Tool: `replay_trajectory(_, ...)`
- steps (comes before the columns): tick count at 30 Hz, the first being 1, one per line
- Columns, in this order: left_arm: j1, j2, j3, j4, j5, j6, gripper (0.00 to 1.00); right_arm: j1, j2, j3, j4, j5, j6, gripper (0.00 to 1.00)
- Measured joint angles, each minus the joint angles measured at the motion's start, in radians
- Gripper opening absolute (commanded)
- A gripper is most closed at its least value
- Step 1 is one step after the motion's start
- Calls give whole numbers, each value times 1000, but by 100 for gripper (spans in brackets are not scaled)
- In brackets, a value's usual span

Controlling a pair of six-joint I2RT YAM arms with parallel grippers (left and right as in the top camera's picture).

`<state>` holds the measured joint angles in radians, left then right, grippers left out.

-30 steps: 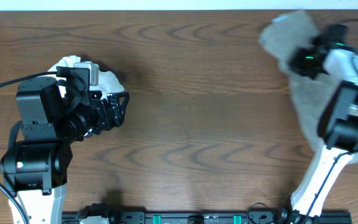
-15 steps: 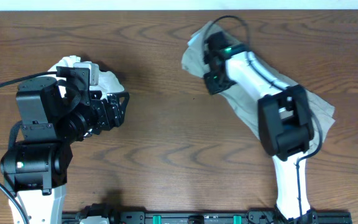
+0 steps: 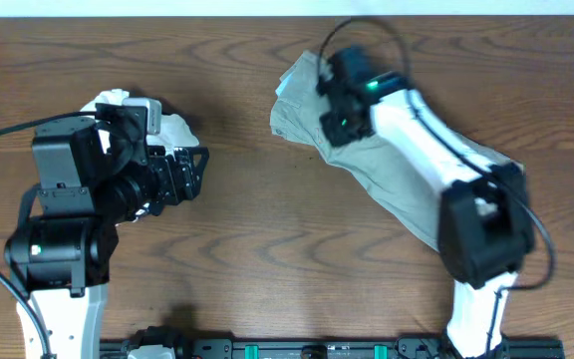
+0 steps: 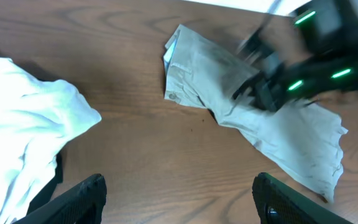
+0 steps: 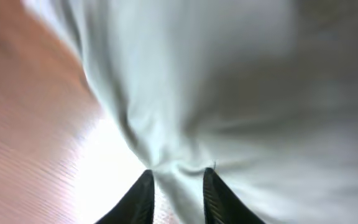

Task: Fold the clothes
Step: 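Drag the khaki trousers with the right gripper toward the table center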

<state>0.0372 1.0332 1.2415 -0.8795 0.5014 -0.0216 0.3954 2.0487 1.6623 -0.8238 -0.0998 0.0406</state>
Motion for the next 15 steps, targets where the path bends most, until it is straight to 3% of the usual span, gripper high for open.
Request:
replay_trajectory(4,0,12,0,0,0,0,77,-68,-21,18,77,-21,100,15)
replay_trajectory(9,0,13,0,-2,0,0,78,-79,129,19,216,-129,195,2)
replay_trajectory(15,0,13,0,-3,0,0,78,-50,248,33,238,-290,250,1)
